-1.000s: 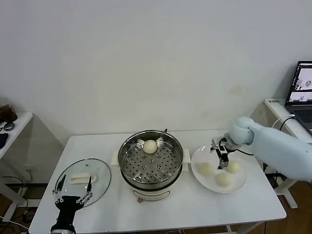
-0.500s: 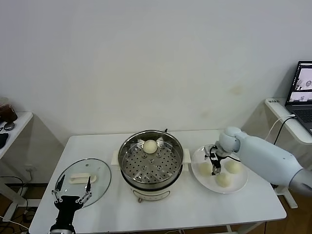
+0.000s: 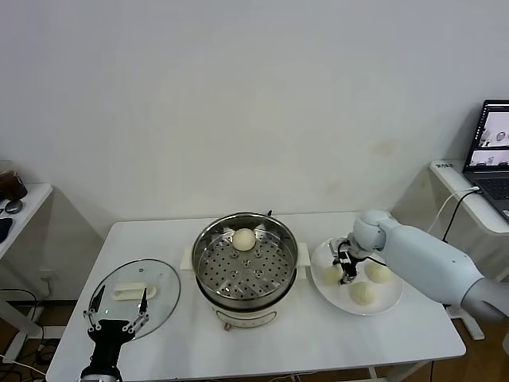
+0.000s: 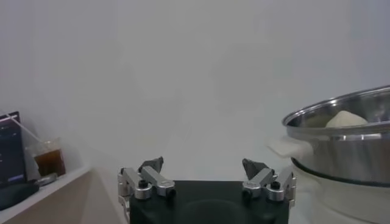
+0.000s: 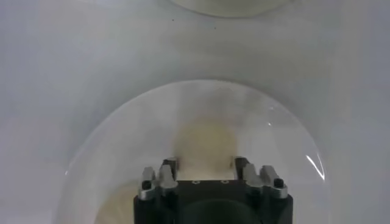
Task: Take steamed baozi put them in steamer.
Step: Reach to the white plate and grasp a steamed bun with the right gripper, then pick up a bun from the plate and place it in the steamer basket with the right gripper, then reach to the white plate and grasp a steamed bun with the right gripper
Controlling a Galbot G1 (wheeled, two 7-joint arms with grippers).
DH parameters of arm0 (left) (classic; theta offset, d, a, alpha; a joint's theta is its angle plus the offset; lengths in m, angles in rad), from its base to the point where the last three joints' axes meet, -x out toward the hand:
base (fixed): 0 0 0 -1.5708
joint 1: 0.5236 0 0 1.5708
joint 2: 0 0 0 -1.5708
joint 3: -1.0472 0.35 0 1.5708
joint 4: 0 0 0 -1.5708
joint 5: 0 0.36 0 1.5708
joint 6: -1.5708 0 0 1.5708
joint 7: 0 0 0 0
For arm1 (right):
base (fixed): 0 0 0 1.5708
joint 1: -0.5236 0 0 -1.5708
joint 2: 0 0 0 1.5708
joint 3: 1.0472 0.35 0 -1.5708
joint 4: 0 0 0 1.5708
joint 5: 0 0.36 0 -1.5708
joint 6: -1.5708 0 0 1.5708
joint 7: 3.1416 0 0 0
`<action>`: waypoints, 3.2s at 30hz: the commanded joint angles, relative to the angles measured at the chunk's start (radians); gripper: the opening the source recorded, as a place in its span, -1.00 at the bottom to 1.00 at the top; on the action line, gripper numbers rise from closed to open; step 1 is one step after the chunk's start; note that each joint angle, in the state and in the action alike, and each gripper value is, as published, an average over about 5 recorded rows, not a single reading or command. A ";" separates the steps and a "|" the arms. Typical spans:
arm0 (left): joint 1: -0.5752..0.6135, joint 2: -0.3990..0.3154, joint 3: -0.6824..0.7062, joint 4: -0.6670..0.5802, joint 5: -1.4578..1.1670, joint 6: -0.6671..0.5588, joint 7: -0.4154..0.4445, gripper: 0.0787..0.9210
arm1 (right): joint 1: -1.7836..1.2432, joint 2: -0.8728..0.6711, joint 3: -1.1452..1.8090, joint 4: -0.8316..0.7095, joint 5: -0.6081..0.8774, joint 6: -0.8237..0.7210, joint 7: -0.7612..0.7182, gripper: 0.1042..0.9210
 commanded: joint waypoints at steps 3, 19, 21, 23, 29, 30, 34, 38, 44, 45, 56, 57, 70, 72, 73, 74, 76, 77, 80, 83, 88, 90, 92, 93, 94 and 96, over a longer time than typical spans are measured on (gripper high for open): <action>-0.001 0.002 0.005 -0.002 0.001 0.000 0.000 0.77 | 0.111 -0.060 -0.027 0.083 0.059 -0.007 -0.029 -0.12; -0.053 0.029 0.041 0.007 -0.020 0.004 0.006 0.77 | 0.846 -0.060 -0.445 0.340 0.611 -0.219 0.019 -0.12; -0.058 0.030 0.041 0.010 -0.023 0.003 0.006 0.77 | 0.877 -0.011 -0.489 0.387 0.701 -0.283 0.062 -0.11; -0.060 0.030 0.038 0.010 -0.024 0.003 0.004 0.77 | 0.875 0.044 -0.514 0.425 0.771 -0.353 0.110 -0.10; -0.055 0.033 0.021 0.009 -0.025 0.002 0.002 0.77 | 0.757 0.272 -0.489 0.360 0.834 -0.465 0.200 -0.09; -0.054 0.032 0.018 0.008 -0.026 0.002 0.002 0.77 | 0.732 0.307 -0.482 0.331 0.833 -0.474 0.208 -0.09; -0.050 0.030 0.004 0.006 -0.032 0.001 0.003 0.77 | 0.638 0.417 -0.459 0.231 0.824 -0.500 0.243 -0.09; -0.043 0.025 -0.009 0.000 -0.034 0.000 0.004 0.77 | 0.565 0.470 -0.453 0.163 0.802 -0.505 0.266 -0.09; -0.038 0.017 -0.013 0.002 -0.029 -0.001 0.005 0.77 | 0.485 0.519 -0.438 0.091 0.777 -0.505 0.294 -0.09; -0.038 0.016 -0.013 0.003 -0.029 -0.002 0.005 0.77 | 0.476 0.526 -0.435 0.080 0.773 -0.506 0.298 -0.09; -0.043 0.018 -0.011 0.007 -0.029 -0.001 0.006 0.77 | 0.432 0.556 -0.421 0.040 0.748 -0.506 0.306 -0.07; -0.044 0.018 -0.011 0.007 -0.029 -0.001 0.006 0.77 | 0.430 0.556 -0.422 0.041 0.747 -0.506 0.306 -0.07; -0.045 0.017 -0.009 0.006 -0.029 0.000 0.006 0.77 | 0.508 0.476 -0.421 0.126 0.734 -0.506 0.228 0.31; -0.045 0.018 -0.010 0.005 -0.029 0.000 0.006 0.77 | 0.547 0.431 -0.417 0.171 0.730 -0.505 0.194 0.45; -0.045 0.018 -0.010 0.003 -0.029 0.001 0.006 0.77 | 0.571 0.405 -0.415 0.196 0.728 -0.504 0.174 0.53; -0.045 0.019 -0.011 0.002 -0.029 0.001 0.007 0.77 | 0.594 0.374 -0.414 0.222 0.722 -0.499 0.150 0.61; -0.045 0.020 -0.011 0.001 -0.029 0.001 0.007 0.77 | 0.642 0.301 -0.411 0.278 0.702 -0.475 0.090 0.69; -0.046 0.021 -0.011 0.001 -0.029 0.001 0.008 0.77 | 0.661 0.263 -0.409 0.304 0.685 -0.455 0.058 0.74; -0.047 0.021 -0.010 0.002 -0.029 0.002 0.008 0.77 | 0.706 0.123 -0.398 0.381 0.607 -0.367 -0.056 0.76; -0.047 0.023 -0.006 0.003 -0.027 0.001 0.008 0.77 | 0.721 -0.023 -0.385 0.446 0.511 -0.261 -0.170 0.76; -0.046 0.022 0.003 0.004 -0.020 0.001 0.009 0.77 | 0.657 -0.275 -0.375 0.511 0.329 -0.117 -0.254 0.76; -0.044 0.021 0.005 0.005 -0.016 0.001 0.009 0.77 | 0.601 -0.354 -0.354 0.522 0.270 -0.083 -0.256 0.76; -0.041 0.020 0.007 0.005 -0.013 0.001 0.009 0.77 | 0.519 -0.416 -0.313 0.524 0.213 -0.052 -0.250 0.76; -0.040 0.020 0.007 0.005 -0.012 0.001 0.009 0.77 | 0.477 -0.438 -0.291 0.522 0.188 -0.038 -0.247 0.76; -0.039 0.019 0.008 0.004 -0.010 0.001 0.009 0.77 | 0.425 -0.457 -0.261 0.518 0.160 -0.022 -0.244 0.76; -0.036 0.017 0.007 0.001 -0.007 0.001 0.009 0.77 | 0.338 -0.482 -0.203 0.507 0.112 0.005 -0.239 0.76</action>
